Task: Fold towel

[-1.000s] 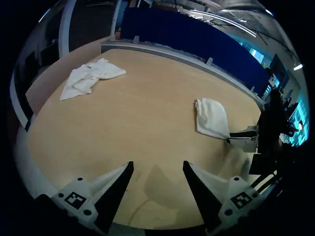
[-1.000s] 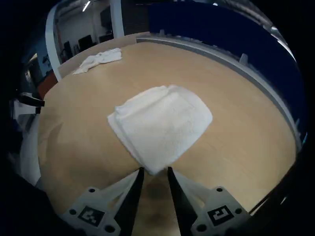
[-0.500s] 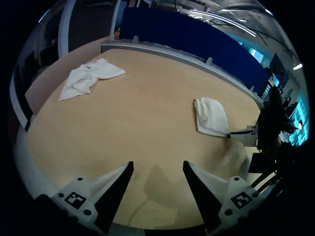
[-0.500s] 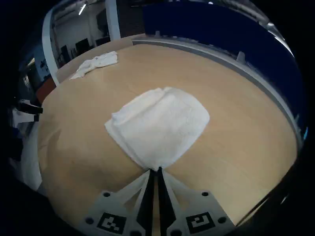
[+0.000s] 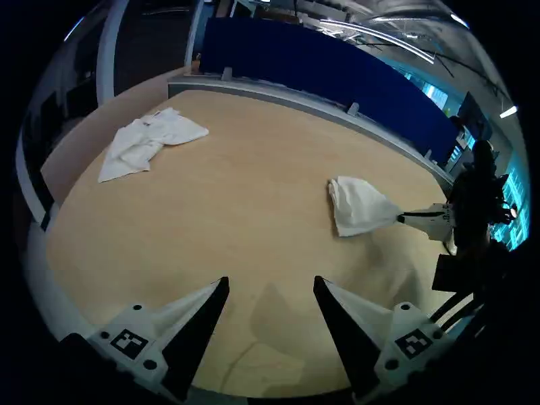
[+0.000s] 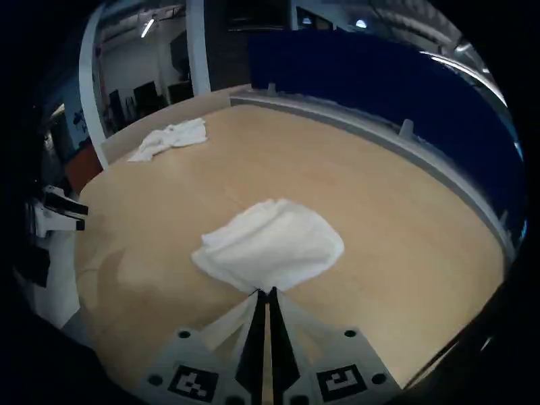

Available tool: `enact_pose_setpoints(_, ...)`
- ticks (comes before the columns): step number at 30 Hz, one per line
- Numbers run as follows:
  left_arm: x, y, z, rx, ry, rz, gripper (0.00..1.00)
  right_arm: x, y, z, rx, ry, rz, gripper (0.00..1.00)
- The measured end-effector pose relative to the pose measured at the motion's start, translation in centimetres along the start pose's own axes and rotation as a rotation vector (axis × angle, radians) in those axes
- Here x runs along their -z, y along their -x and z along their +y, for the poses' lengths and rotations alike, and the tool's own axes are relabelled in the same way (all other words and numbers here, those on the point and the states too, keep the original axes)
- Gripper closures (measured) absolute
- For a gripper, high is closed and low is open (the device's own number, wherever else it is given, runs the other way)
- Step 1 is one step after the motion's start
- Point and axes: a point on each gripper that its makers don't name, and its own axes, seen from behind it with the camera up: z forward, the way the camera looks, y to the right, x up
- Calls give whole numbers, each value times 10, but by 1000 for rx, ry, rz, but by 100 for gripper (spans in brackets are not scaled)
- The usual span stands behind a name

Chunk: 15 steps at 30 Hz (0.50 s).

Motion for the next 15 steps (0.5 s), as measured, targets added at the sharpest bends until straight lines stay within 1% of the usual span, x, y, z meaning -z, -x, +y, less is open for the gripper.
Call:
enact_pose_setpoints(5,1,-12,7,-9,12,19,7,22,-37,5,15,9,72,96)
enact_pose_setpoints(11,3,-26,17,-27,31,40,7,50,-80,15,23,36,157,96)
enact_pose_setpoints(15,4,-35,25,-38,45,54,7,69,-102,23,22,58,204,96)
